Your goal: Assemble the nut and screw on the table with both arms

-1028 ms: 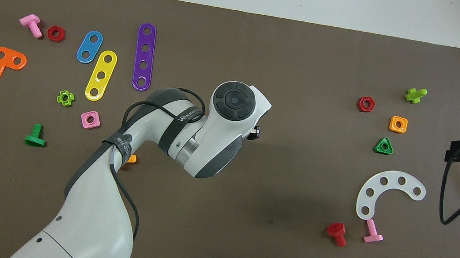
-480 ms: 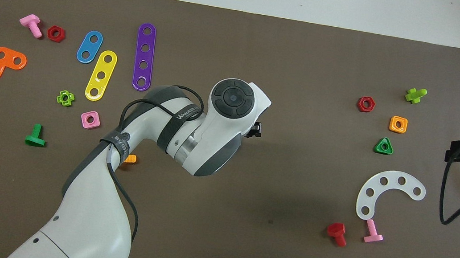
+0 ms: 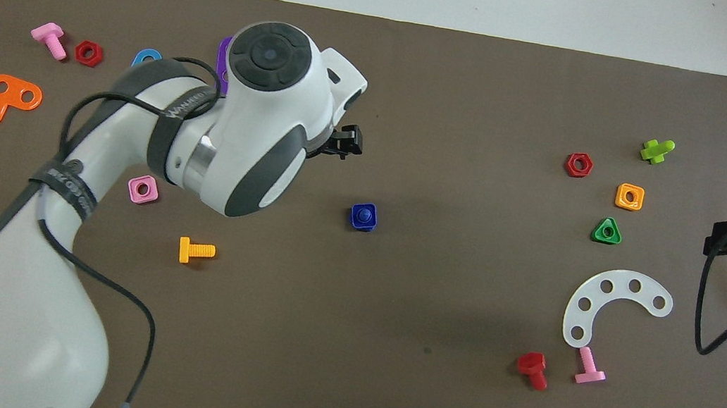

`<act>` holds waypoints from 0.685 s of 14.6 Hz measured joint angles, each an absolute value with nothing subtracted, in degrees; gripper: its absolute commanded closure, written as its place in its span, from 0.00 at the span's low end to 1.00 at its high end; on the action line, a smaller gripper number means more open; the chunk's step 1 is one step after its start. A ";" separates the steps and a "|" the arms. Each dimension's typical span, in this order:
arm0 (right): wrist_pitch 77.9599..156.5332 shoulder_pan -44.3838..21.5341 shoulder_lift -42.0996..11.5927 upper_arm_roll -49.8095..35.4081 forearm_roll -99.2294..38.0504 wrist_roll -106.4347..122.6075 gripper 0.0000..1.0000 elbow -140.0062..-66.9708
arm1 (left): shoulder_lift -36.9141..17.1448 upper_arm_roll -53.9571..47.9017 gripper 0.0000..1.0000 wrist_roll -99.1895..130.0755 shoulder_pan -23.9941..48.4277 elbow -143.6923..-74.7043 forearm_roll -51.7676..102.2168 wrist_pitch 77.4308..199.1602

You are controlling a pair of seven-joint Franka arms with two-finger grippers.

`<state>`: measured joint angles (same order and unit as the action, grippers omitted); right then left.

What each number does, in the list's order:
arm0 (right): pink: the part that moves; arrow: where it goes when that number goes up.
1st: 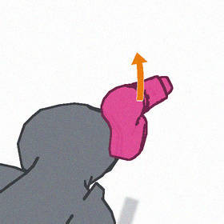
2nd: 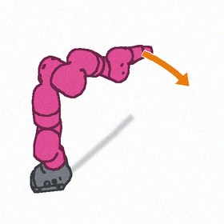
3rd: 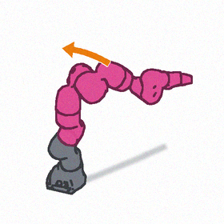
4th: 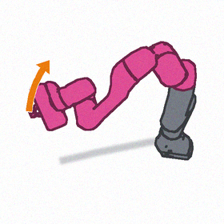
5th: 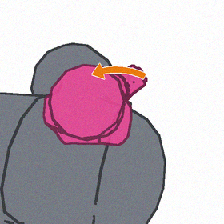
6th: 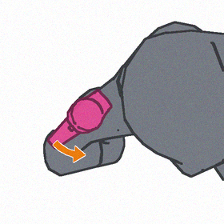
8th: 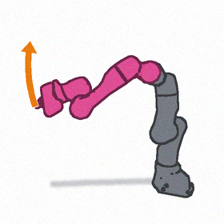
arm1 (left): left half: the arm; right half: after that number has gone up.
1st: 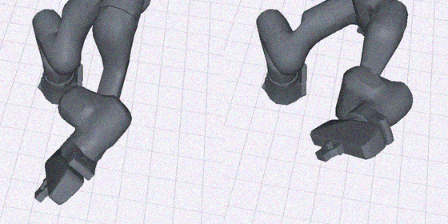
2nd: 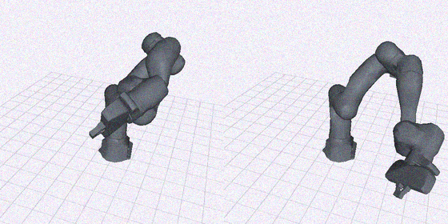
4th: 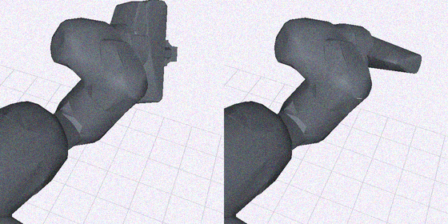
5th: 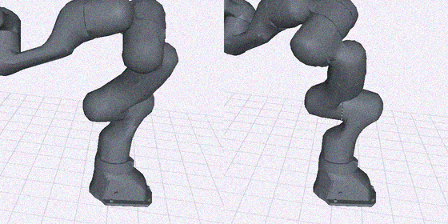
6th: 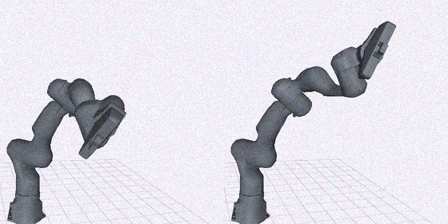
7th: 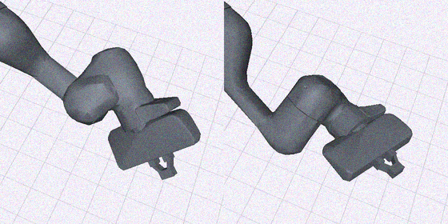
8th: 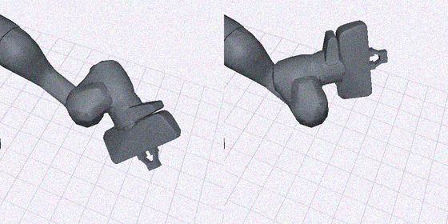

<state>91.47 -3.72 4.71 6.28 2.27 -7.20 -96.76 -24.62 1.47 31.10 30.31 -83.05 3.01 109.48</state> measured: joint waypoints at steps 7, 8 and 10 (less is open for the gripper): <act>91.47 -4.39 4.71 6.45 2.27 -7.20 0.00 -96.76 | -13.07 1.74 0.00 10.61 14.99 -83.45 3.00 90.55; 91.47 -4.39 4.71 6.46 2.27 -7.20 0.00 -96.76 | -11.82 1.73 0.00 10.38 14.08 -83.81 2.99 89.22; 91.47 -4.44 4.71 6.45 2.27 -7.20 0.00 -96.75 | -9.40 1.77 0.00 9.85 12.90 -85.06 2.97 88.58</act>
<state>91.47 -4.44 4.71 6.45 2.27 -7.20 -96.75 -9.40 1.77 9.85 12.90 -85.06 2.97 88.58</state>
